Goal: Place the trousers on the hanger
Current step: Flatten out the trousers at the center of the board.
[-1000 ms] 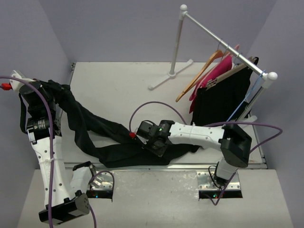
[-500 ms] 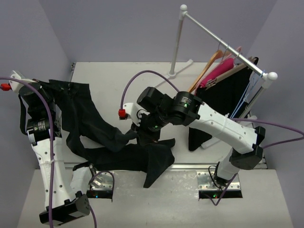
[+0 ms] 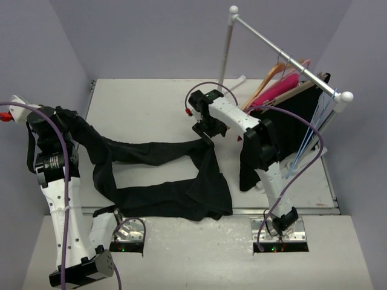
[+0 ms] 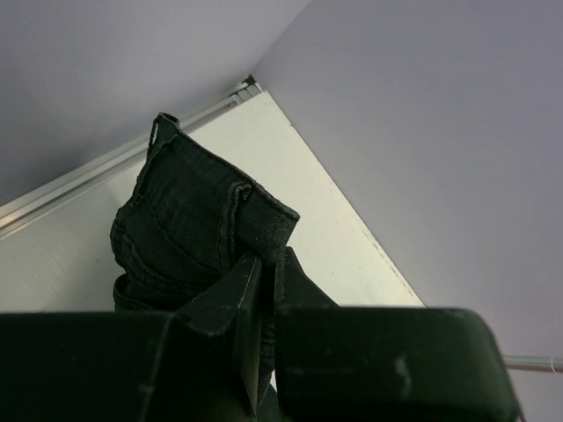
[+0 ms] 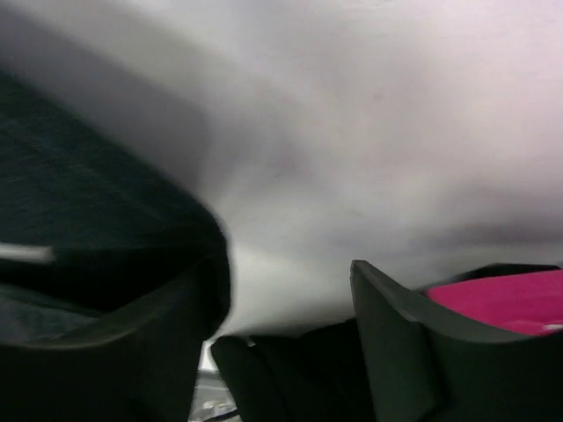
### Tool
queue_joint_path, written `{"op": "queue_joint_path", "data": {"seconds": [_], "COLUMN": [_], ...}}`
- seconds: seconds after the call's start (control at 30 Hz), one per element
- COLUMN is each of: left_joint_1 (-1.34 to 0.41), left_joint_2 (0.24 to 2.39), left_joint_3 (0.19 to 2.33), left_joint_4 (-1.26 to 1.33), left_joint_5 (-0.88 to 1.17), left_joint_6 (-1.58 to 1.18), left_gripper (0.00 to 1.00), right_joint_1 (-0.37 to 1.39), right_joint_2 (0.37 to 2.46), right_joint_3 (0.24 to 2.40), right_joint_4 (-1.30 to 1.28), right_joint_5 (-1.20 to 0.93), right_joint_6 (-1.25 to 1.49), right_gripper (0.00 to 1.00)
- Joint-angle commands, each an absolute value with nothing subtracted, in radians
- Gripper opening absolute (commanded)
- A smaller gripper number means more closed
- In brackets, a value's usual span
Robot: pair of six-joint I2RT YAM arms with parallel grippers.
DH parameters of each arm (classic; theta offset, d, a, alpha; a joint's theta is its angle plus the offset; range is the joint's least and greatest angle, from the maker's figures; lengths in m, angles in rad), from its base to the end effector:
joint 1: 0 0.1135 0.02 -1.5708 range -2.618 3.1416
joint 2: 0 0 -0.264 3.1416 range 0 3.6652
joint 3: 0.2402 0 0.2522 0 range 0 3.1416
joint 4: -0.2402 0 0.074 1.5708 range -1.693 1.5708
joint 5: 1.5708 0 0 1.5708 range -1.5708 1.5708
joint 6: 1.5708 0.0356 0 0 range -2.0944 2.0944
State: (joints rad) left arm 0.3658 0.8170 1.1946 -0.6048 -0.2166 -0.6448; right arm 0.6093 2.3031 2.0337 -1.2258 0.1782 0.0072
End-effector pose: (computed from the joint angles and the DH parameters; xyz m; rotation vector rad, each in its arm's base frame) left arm 0.1382 0.0611 0.4276 -0.9996 1.4880 -0.0052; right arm 0.3782 0.2563 0.1937 -0.8821 2.8754 -0.2215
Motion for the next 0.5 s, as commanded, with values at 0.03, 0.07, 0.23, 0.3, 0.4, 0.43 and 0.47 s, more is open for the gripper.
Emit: {"op": "queue_joint_path", "data": {"seconds": [0.03, 0.07, 0.23, 0.3, 0.4, 0.43, 0.47], "left_joint_1": [0.352, 0.353, 0.351, 0.352, 0.353, 0.353, 0.353], "left_joint_2": [0.789, 0.791, 0.802, 0.802, 0.803, 0.802, 0.803], "left_joint_3": [1.213, 1.214, 1.225, 1.225, 1.224, 1.223, 1.223], "left_joint_4": [-0.582, -0.585, -0.587, -0.574, -0.555, -0.549, -0.546], "left_joint_5": [-0.355, -0.361, -0.36, -0.338, -0.301, -0.286, -0.278], "left_joint_6": [-0.697, -0.703, -0.701, -0.696, -0.688, -0.686, -0.684], "left_gripper": [0.03, 0.03, 0.02, 0.02, 0.02, 0.02, 0.02], "right_joint_1": [0.646, 0.659, 0.841, 0.881, 0.89, 0.891, 0.896], "right_joint_2": [2.182, 2.153, 1.861, 1.776, 1.722, 1.725, 1.728], "right_joint_3": [2.093, 2.069, 1.724, 1.619, 1.462, 1.429, 1.396], "right_joint_4": [-1.221, -1.228, -1.054, -0.982, -0.86, -0.836, -0.799], "right_joint_5": [0.376, 0.35, 0.282, 0.284, 0.266, 0.287, 0.299], "right_joint_6": [0.074, 0.091, 0.12, 0.176, 0.308, 0.355, 0.395], "right_gripper": [0.73, 0.77, 0.83, 0.83, 0.78, 0.76, 0.74]}}
